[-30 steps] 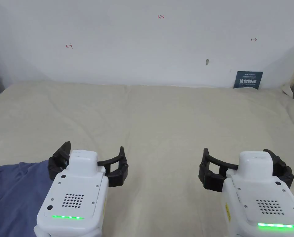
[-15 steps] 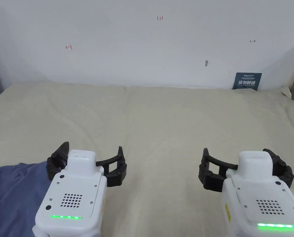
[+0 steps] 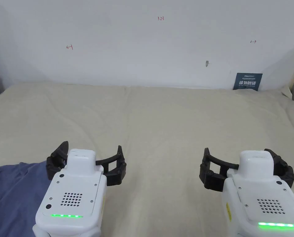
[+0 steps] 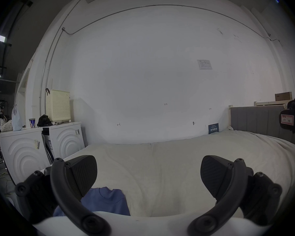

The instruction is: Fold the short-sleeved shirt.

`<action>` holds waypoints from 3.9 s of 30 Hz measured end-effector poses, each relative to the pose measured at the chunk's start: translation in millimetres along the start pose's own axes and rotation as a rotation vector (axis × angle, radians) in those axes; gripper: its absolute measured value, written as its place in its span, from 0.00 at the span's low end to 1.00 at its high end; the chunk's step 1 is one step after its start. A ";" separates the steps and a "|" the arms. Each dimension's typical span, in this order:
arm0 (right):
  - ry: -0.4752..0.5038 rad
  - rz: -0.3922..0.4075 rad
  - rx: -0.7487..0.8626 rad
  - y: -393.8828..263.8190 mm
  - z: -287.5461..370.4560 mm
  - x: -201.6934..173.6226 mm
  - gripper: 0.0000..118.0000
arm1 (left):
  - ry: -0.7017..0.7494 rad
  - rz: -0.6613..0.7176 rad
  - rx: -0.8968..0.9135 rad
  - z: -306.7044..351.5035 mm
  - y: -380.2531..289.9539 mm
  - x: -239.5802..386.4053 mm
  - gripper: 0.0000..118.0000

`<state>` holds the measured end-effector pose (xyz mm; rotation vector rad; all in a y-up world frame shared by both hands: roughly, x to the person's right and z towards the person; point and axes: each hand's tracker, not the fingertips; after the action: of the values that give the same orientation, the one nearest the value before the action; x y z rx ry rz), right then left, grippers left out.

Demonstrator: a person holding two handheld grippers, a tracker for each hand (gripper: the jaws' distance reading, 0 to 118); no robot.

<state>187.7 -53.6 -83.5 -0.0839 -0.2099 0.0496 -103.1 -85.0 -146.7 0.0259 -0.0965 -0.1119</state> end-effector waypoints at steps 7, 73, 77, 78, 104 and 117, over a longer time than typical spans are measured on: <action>-0.033 0.012 0.018 4.3 4.5 -2.9 0.00 | -0.008 0.064 -0.023 0.3 3.7 -1.1 0.08; 0.237 0.025 -0.192 -51.2 -73.7 -102.6 0.00 | 0.239 0.326 -1.020 -91.6 -207.3 -184.9 0.64; 0.225 0.013 -0.220 -59.3 -76.8 -94.9 0.00 | 0.196 0.330 -1.018 -92.1 -196.8 -182.2 0.28; 0.226 0.007 -0.226 -59.5 -77.0 -93.8 0.00 | 0.200 0.321 -1.014 -92.2 -194.9 -183.4 0.12; 0.092 -0.057 -0.024 -7.1 -20.1 11.8 0.00 | -0.511 0.417 -0.440 -119.2 110.4 -40.7 0.05; -0.121 -0.049 -0.019 -14.1 9.6 100.8 0.00 | -0.822 0.227 -0.658 -142.9 56.6 166.0 0.04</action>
<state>284.7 -61.0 -52.1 -0.0944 -0.3333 0.0039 81.3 -44.6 -271.4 -0.6928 -0.8766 0.0832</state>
